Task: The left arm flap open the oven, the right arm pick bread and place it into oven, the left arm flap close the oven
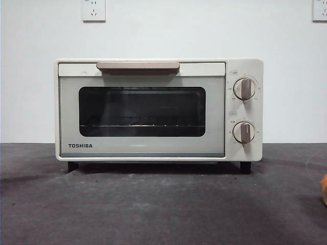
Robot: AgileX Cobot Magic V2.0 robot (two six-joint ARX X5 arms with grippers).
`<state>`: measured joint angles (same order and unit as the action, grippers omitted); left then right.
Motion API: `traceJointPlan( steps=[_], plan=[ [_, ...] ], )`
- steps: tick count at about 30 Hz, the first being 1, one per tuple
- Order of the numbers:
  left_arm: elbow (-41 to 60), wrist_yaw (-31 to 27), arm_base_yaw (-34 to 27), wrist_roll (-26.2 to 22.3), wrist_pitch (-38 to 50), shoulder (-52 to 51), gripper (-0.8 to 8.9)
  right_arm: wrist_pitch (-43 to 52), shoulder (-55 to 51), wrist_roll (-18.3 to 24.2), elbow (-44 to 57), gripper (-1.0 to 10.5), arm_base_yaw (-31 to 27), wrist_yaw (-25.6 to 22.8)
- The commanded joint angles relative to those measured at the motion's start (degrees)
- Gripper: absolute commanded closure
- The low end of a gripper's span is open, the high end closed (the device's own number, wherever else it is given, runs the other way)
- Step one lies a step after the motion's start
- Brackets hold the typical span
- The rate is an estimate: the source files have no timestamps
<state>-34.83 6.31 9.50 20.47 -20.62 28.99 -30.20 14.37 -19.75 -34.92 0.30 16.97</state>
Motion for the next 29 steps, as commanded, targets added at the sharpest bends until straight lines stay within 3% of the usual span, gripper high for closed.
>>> traceJointPlan(
  steps=[1, 11, 16, 22, 29],
  plan=[
    [-5.51, 0.26, 2.25, -4.0, -1.07, 2.91, 7.97, -0.96, 3.91, 1.22, -4.68, 9.4, 0.07, 1.62],
    [-18.97, 9.53, 8.98, -5.2, -6.14, 11.87, 7.97, -5.01, 17.16, 8.04, -16.74, 9.4, 1.09, 12.81],
    [-24.72, 14.08, 9.64, -10.47, -12.35, 15.58, 7.97, -6.34, 21.14, 12.24, -19.41, 9.4, 3.43, 17.18],
    [-27.39, 20.52, 9.84, -15.34, -16.02, 17.88, 7.97, -7.63, 22.97, 13.84, -20.57, 9.4, 5.2, 18.03],
    [-27.39, 20.65, 10.4, -16.87, -15.56, 17.86, 7.89, -7.65, 22.95, 14.67, -20.57, 9.3, 5.57, 18.43]
  ],
)
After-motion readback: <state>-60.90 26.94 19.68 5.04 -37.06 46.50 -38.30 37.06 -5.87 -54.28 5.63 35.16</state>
